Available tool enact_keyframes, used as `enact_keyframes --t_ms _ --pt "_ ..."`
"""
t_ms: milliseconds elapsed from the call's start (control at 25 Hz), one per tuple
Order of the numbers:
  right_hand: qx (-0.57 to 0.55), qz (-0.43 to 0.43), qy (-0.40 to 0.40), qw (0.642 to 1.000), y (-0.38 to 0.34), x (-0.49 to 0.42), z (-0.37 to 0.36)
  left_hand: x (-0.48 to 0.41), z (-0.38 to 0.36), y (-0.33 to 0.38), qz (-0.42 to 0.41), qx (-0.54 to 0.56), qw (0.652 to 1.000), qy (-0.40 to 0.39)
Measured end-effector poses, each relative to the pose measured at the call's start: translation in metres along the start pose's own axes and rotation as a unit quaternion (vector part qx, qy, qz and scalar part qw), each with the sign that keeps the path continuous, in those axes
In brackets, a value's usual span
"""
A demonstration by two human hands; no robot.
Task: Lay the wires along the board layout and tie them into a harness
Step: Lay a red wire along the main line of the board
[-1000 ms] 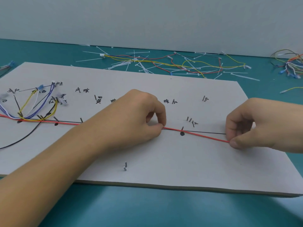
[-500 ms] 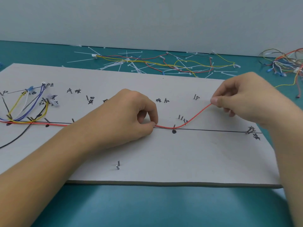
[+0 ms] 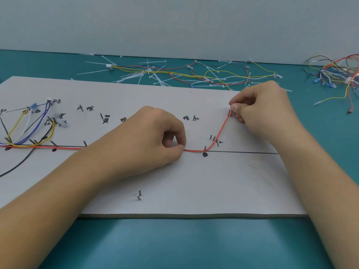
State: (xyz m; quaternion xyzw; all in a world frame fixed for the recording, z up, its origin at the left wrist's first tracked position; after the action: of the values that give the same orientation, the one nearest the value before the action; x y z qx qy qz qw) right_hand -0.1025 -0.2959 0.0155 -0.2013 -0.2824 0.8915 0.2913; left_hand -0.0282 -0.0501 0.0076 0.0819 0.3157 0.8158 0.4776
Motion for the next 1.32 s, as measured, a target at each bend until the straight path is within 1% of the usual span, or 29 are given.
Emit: enact_keyframes --t_ms 200,360,480,760,880,1040,1120,1200,1320 --pt "0.014 -0.005 -0.01 1.0 0.004 -0.004 -0.006 0.001 0.0 0.001 0.002 0.005 1.0 0.001" --pt "0.06 0.007 0.003 0.998 0.006 -0.004 -0.005 0.002 -0.001 0.0 0.0 -0.004 1.0 -0.001" --pt "0.078 0.008 -0.005 0.997 0.006 -0.003 -0.005 0.002 -0.001 0.0 -0.005 -0.009 1.0 -0.001" --pt "0.079 0.009 -0.015 0.997 0.001 0.001 0.001 0.004 0.0 0.001 -0.008 -0.002 1.0 -0.002" --pt "0.071 0.025 -0.033 0.997 -0.001 0.005 0.004 0.005 0.003 0.0 -0.003 0.003 1.0 0.007" --pt "0.068 0.077 -0.044 0.994 -0.012 0.015 0.007 0.005 0.012 -0.002 -0.001 -0.002 0.999 0.04" --pt "0.067 0.113 -0.07 0.989 -0.018 0.023 0.009 0.005 0.021 -0.005 0.025 -0.01 0.997 0.07" --pt "0.061 0.153 -0.112 0.98 -0.023 0.034 0.009 0.006 0.03 -0.011 0.069 -0.026 0.993 0.094" --pt "0.08 0.184 -0.174 0.964 -0.028 0.047 0.003 0.007 0.044 -0.023 0.133 -0.061 0.985 0.091"
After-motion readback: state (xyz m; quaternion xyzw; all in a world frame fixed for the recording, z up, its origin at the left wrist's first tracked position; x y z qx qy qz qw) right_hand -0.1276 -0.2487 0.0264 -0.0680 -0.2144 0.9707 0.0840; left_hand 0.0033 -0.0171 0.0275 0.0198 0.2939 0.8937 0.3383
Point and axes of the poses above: each hand's wrist, its own x-axis away from the middle knuckle, its own z-axis out of the back of the hand, y = z × x, the point moved 2 cm from there along -x, towards the middle knuckle, and after that the axes turned 2 degrees about x, right-handed, at the moved point
